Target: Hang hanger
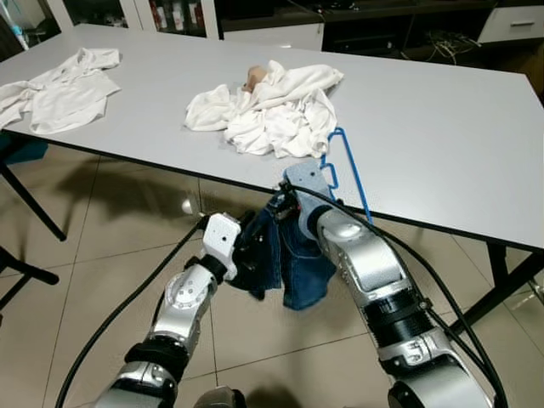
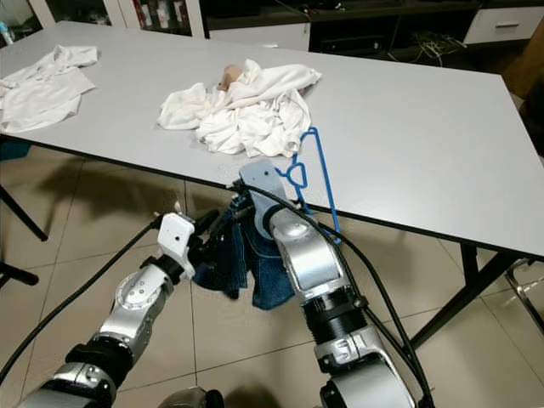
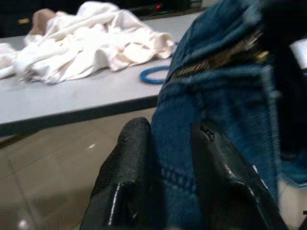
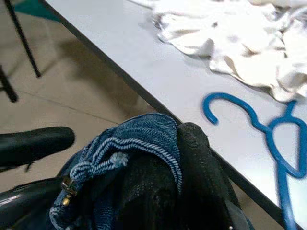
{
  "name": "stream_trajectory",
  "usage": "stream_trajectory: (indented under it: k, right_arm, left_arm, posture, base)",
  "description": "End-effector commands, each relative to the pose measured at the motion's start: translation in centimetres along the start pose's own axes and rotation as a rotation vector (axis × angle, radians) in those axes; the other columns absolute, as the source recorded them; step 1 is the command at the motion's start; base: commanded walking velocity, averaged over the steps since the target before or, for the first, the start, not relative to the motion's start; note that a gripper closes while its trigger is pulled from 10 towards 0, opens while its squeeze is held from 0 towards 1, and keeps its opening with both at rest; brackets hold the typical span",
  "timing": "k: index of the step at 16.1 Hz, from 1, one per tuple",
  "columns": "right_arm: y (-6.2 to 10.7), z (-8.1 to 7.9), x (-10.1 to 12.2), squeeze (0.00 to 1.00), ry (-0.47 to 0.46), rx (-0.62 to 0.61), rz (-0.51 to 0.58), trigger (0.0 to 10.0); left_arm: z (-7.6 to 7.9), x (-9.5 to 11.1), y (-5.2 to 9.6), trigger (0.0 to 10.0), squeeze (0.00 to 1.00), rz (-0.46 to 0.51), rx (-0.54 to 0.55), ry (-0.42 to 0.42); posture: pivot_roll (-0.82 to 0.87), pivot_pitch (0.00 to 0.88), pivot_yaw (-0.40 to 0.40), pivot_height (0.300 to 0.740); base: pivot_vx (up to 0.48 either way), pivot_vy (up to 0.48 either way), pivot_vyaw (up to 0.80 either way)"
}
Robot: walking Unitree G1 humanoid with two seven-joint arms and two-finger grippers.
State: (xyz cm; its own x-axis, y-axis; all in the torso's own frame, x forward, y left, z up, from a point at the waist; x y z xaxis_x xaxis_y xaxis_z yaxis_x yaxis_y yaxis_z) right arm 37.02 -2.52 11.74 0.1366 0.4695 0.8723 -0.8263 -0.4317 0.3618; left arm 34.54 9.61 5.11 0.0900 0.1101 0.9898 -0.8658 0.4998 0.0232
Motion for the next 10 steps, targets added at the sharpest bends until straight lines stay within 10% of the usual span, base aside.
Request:
stream_trajectory:
  k: [1,6,10]
  right_arm:
    - [0.4,-0.2,1.3,0.0,-0.02,0.024,0.056,10.0]
    - [0.5,0.9,-0.4,0.0,0.029,-0.025,-0.012,10.0]
    - [0.1,2.5,-1.8,0.0,0.052,-0.14,-0.106,10.0]
  left_arm:
    - [-1.0,0.1,0.0,10.0,0.0,-0.011,0.039,-0.026]
    - [-1.6,0.5,0.0,10.0,0.0,0.016,0.069,-0.019]
    - [1.9,2.4,-0.6,10.0,0.0,0.132,-0.121,0.003]
  posture:
    - [-0.01,0.0,0.066,0.74]
    - [-0.01,0.0,0.067,0.74]
    - [-0.01,0.0,0.067,0.74]
  base:
    - [0.0,0.0,0.0]
    - [0.0,0.0,0.0]
    - [0.0,0.0,0.0]
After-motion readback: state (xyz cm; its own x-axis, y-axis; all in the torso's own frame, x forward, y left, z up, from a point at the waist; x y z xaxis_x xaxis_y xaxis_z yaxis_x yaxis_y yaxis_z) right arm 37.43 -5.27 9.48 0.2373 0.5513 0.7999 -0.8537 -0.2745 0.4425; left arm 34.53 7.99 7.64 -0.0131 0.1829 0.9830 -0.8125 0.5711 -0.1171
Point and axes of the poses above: a point about 5 cm out from each wrist's last joint towards the gripper, its own y axis pointing back from the gripper into the wrist, its own x axis along the axis of the wrist's last joint, z = x × y, the point moved 5 cm from there along -y, pointing out of the wrist towards the gripper, and after that the axes turned 14 degrees about y, right-handed, at the moved point
